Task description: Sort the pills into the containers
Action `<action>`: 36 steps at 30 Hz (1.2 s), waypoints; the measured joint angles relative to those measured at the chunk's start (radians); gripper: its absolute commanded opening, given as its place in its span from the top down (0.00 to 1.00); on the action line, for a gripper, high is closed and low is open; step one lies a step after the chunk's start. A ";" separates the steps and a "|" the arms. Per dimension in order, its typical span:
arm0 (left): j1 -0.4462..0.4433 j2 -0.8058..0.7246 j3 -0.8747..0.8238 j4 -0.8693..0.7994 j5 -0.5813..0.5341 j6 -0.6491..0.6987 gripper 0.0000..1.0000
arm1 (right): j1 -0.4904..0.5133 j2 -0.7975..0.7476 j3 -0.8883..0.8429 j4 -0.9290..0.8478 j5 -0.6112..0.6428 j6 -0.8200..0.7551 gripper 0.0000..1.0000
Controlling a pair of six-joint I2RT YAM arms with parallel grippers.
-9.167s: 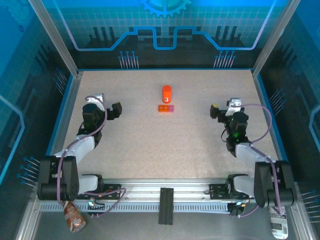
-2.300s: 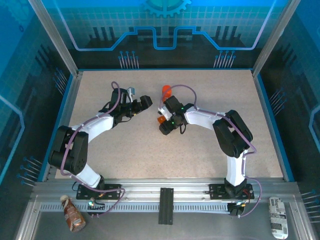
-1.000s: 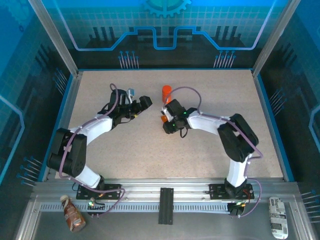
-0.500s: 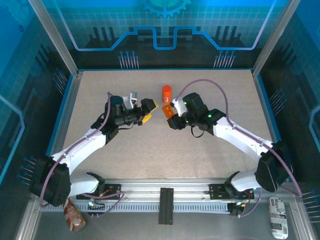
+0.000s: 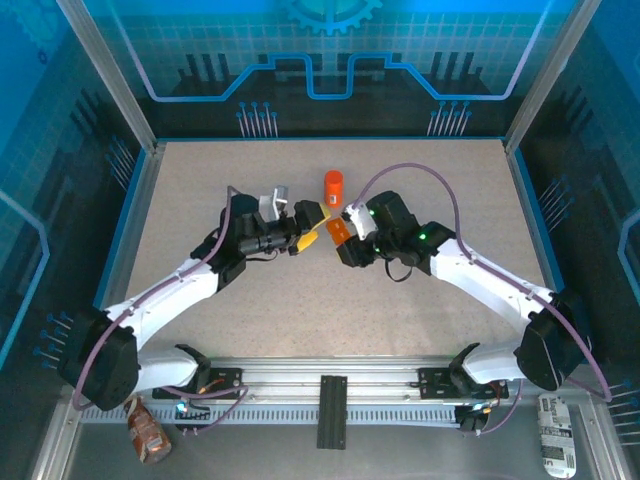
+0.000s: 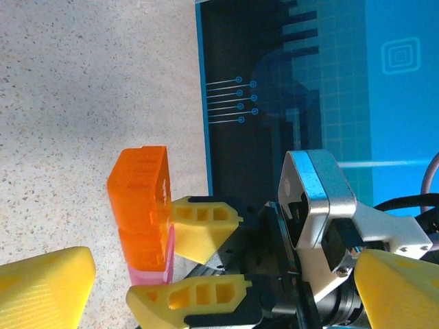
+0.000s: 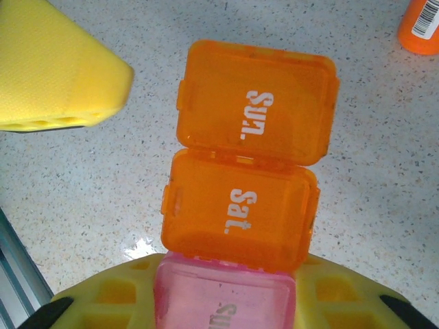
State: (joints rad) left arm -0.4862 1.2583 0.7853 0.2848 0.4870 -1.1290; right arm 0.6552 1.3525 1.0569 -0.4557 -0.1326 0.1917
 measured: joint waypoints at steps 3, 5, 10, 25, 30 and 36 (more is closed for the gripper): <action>-0.009 0.019 0.011 0.013 -0.001 -0.007 0.02 | 0.004 0.003 0.000 0.001 0.000 0.003 0.77; -0.014 0.032 0.021 0.016 -0.003 -0.014 0.02 | 0.009 0.008 0.000 0.002 -0.001 0.004 0.77; -0.018 0.052 0.037 0.035 -0.004 -0.023 0.02 | 0.021 0.022 0.000 0.004 -0.003 0.011 0.77; -0.021 0.053 0.044 -0.003 -0.066 -0.014 0.03 | 0.026 0.024 0.000 0.011 0.019 0.029 0.78; -0.021 0.045 0.045 -0.015 -0.084 -0.014 0.03 | 0.027 0.025 0.000 0.015 0.019 0.030 0.78; -0.023 0.045 0.045 -0.014 -0.087 -0.014 0.03 | 0.027 0.027 0.000 0.016 0.019 0.031 0.78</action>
State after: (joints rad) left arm -0.5091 1.3037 0.8299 0.2710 0.4000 -1.1431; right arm 0.6823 1.3796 1.0565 -0.4397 -0.1139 0.2222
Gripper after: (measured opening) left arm 0.973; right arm 0.346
